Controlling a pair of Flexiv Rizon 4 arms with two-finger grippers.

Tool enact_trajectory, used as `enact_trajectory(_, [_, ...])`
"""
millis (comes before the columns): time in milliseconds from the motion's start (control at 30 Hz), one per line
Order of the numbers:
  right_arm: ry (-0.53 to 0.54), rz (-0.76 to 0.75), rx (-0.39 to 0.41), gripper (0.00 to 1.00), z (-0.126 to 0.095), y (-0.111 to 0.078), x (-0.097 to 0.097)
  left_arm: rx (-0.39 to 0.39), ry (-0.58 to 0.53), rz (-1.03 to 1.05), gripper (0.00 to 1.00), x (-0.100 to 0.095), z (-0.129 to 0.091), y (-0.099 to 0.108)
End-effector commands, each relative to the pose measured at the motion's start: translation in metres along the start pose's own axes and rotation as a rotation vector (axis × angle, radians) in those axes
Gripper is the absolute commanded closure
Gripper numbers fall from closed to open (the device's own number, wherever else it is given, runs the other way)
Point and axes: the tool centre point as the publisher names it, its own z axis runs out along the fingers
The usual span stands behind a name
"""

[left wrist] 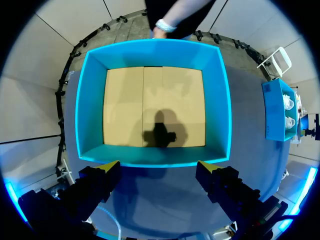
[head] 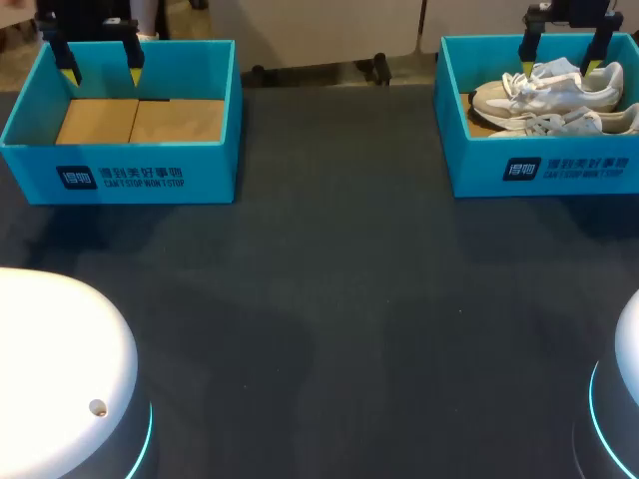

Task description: Take the shoe out of the shoebox, open the shoe tongue, remove and reinsert the insole, then place the shoe into the shoebox

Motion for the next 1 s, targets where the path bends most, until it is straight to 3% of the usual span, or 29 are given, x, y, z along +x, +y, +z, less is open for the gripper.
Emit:
enact_trajectory(33, [0.0,0.0,0.0,0.0,0.0,0.0,0.0,0.0,-0.001,0.0,0.0,0.0,0.0,0.0])
enact_trajectory(567, [0.0,0.0,0.0,0.0,0.0,0.0,0.0,0.0,-0.001,0.0,0.0,0.0,0.0,0.0])
enact_trajectory(833, [-0.011,0.131,-0.086,0.0,0.004,0.023,-0.049,0.0,-0.001,0.0,0.0,0.0,0.0,0.0])
enact_trajectory(1000, [-0.044,0.175,-0.08,0.0,0.019,0.03,-0.072,0.0,-0.001,0.0,0.0,0.0,0.0,0.0])
